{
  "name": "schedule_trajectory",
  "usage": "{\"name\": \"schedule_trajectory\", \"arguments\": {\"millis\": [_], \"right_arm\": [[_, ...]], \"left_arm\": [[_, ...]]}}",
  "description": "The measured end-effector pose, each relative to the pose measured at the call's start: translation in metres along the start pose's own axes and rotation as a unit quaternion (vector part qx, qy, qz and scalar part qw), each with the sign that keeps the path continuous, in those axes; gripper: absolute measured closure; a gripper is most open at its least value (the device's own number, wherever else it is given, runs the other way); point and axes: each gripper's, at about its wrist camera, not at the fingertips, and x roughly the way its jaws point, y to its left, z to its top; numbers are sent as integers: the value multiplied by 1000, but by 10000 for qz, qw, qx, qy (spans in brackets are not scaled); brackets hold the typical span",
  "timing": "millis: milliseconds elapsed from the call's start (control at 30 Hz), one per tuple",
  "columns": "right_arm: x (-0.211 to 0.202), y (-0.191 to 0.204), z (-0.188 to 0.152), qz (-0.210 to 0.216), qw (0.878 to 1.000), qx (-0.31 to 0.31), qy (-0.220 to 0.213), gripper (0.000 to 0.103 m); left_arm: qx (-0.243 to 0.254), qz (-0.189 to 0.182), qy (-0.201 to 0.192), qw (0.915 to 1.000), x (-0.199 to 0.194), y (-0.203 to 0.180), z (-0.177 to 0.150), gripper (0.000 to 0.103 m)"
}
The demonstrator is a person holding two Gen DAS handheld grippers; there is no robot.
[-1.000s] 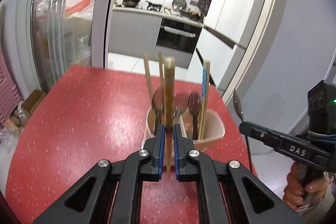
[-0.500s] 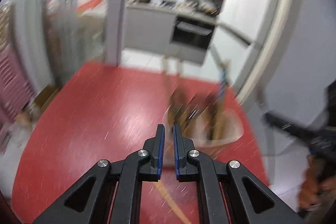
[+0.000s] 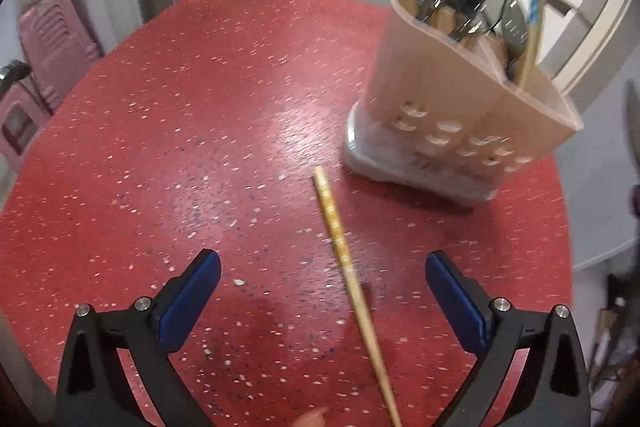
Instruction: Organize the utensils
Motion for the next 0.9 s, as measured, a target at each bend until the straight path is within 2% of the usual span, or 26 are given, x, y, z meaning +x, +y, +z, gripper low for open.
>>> {"name": "schedule_trajectory", "arguments": {"millis": [133, 200, 267, 400, 433, 467, 500, 533, 567, 700, 900], "right_arm": [[-2, -4, -5, 8, 10000, 46, 2, 90], [-3, -5, -8, 5, 10000, 58, 7, 90], [-4, -5, -10, 3, 10000, 74, -1, 90], [-7, -6, -12, -11, 10000, 79, -26, 90], [-7, -5, -12, -10, 10000, 84, -26, 90], [-6, -5, -12, 0, 10000, 95, -24, 90], [-6, -5, -12, 1, 10000, 97, -23, 90], [-6, -5, -12, -2, 10000, 91, -21, 90], [-5, -4, -12, -6, 10000, 85, -15, 90], [-4, -3, -11, -9, 10000, 77, -13, 90], [2, -2, -9, -30, 9999, 88, 39, 90]], "left_arm": [[118, 234, 330, 9991, 26, -11, -2, 0], [151, 227, 461, 9986, 37, -16, -6, 0], [186, 266, 605, 9976, 48, -21, -8, 6], [392, 392, 589, 9967, 53, -31, -16, 8], [470, 421, 551, 9965, 52, -35, -18, 15], [551, 389, 488, 9965, 49, -42, -23, 32], [639, 352, 448, 9963, 48, -45, -23, 45], [741, 271, 469, 9958, 49, -49, -22, 66], [769, 253, 489, 9955, 48, -53, -19, 70], [618, -267, 441, 9968, 47, -49, -22, 70], [571, -574, 38, 9967, 16, -36, -30, 70]]}}
